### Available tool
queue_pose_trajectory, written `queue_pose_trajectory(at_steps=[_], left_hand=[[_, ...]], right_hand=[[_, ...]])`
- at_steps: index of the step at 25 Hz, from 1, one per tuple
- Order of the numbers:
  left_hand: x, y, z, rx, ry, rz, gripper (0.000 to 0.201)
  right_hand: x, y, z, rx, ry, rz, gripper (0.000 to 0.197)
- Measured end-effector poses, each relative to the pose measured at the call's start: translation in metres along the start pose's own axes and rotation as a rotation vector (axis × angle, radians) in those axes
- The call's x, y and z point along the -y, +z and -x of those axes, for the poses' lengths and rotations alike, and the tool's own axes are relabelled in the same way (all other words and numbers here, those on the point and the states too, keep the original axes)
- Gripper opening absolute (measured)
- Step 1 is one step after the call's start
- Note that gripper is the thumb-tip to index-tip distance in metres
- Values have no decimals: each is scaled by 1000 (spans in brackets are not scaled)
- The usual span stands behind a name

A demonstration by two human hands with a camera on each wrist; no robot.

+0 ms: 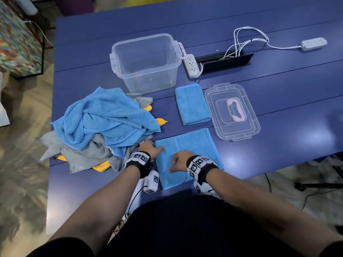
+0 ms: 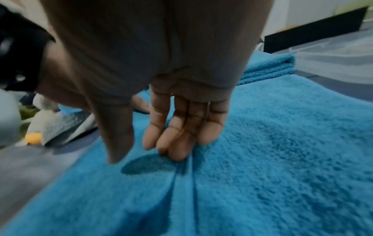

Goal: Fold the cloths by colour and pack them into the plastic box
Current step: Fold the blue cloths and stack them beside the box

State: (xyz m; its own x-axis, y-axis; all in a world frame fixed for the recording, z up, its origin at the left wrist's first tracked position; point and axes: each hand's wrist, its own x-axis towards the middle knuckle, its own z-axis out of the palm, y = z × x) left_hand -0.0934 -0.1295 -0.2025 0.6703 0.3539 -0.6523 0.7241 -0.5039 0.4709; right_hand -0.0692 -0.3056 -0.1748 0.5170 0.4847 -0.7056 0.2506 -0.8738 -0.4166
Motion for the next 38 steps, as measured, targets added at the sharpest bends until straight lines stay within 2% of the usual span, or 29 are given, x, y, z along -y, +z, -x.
queue_pose_trajectory(at_steps=[2, 4, 7, 9, 11, 12, 15, 19, 21, 24, 29, 32, 33, 36, 38], left_hand=[[-11, 3, 1, 122, -81, 329, 30], [-24, 1, 5, 188, -81, 533, 26], [-47, -2, 13, 252, 7, 680, 30], [-56, 0, 10, 199, 118, 733, 27], [-60, 4, 0, 37, 261, 613, 22], [-60, 5, -8, 3, 323, 472, 26], [-66, 18, -22, 77, 463, 10, 37], [-87, 38, -31, 121, 443, -181, 19], [-96, 45, -30, 98, 437, -215, 18], [-103, 52, -31, 71, 434, -226, 11], [-99, 53, -34, 76, 352, -132, 21], [-95, 51, -36, 38, 346, -129, 31], [-93, 52, -38, 22, 346, -131, 32], [-90, 59, -38, -21, 340, -136, 33], [-91, 64, -38, -59, 353, -82, 34]], right_hand=[[4, -5, 3, -70, -3, -68, 60], [7, -9, 5, -136, 10, -78, 70], [4, -13, 9, -191, 83, -105, 67], [-6, -18, 12, -217, 130, -190, 61], [-23, -26, 15, -232, 152, -287, 54], [-32, -29, 17, -242, 163, -329, 50], [-63, -38, 25, -240, 194, -410, 44], [-100, -42, 28, -187, 267, -488, 51], [-116, -39, 27, -223, 329, -555, 46], [-132, -36, 27, -287, 382, -537, 41], [-141, -35, 22, -254, 306, -552, 39], [-138, -37, 20, -344, 349, -572, 32], [-136, -39, 20, -350, 373, -537, 30], [-127, -49, 20, -273, 453, -233, 28], [-118, -54, 21, -277, 469, -80, 26]])
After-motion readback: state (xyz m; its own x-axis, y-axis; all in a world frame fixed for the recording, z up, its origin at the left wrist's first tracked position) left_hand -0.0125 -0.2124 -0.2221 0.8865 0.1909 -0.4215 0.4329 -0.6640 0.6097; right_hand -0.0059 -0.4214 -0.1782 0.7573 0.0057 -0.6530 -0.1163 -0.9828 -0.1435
